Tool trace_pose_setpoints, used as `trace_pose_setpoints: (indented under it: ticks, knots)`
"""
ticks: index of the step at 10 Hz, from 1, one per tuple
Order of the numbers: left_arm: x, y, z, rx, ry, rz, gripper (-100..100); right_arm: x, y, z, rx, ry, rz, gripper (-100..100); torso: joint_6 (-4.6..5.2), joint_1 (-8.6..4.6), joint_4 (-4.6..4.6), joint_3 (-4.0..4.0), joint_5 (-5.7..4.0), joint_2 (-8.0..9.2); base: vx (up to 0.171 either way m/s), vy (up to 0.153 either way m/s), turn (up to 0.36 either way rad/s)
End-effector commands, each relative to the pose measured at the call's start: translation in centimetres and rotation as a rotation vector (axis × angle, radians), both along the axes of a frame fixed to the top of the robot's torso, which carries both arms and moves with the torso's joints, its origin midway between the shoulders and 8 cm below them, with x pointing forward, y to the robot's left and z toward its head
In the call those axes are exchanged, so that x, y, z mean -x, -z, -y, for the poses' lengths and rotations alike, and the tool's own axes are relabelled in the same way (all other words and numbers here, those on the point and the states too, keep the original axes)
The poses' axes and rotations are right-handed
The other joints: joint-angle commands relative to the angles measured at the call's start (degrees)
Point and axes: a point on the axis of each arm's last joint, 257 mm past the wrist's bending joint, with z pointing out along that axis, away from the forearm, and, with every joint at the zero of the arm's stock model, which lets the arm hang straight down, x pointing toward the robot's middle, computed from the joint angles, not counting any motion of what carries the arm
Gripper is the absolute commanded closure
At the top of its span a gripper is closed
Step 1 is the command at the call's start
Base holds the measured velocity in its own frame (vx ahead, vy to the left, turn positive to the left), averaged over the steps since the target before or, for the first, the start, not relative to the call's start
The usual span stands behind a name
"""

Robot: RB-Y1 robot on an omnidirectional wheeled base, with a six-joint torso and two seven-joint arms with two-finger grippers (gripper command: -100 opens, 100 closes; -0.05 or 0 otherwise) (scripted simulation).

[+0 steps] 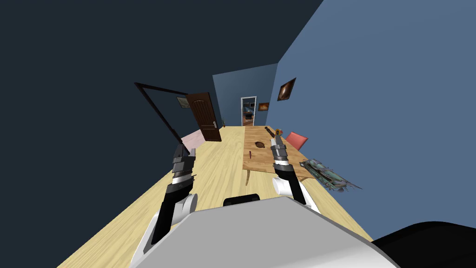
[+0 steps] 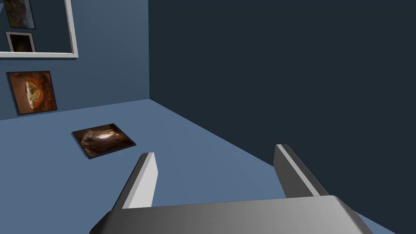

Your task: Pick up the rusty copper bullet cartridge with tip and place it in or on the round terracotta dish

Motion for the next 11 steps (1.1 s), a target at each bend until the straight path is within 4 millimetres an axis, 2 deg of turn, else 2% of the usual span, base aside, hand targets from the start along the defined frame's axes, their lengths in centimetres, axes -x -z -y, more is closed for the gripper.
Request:
trace_pose_setpoints:
  ticks: [1,4,6,9,10,11]
  knots:
    - [0.0,0.0,0.0,0.000,0.000,0.000,0,-0.2,1.0,-0.2,0.043,-0.007,-0.031,-100,0.00,0.00,0.00,0.00,0.00,0.00,0.012,0.016,0.002]
    - [0.0,0.0,0.0,0.000,0.000,0.000,0,-0.8,4.8,0.1,0.143,-0.001,-0.141,-100,0.00,0.14,-0.02,-0.05,0.03,-0.08,0.026,0.053,-0.002]
    - [0.0,0.0,0.0,0.000,0.000,0.000,0,-0.9,8.7,0.9,0.213,0.019,-0.244,-100,0.00,0.31,-0.03,-0.07,0.06,-0.11,0.033,0.096,-0.010]
    - [0.0,0.0,0.0,0.000,0.000,0.000,0,-0.1,15.8,2.8,0.317,0.063,-0.430,-100,0.01,0.44,-0.05,-0.10,0.10,-0.18,0.048,0.122,-0.014]
    - [0.0,0.0,0.0,0.000,0.000,0.000,0,-0.1,15.8,2.8,0.317,0.063,-0.430,-100,0.00,0.46,-0.04,-0.09,0.10,-0.15,0.031,0.085,-0.011]
    - [0.0,0.0,0.0,0.000,0.000,0.000,0,0.5,18.4,3.7,0.351,0.080,-0.495,-100,-0.01,0.35,-0.03,-0.07,0.09,-0.13,0.034,0.076,-0.001]
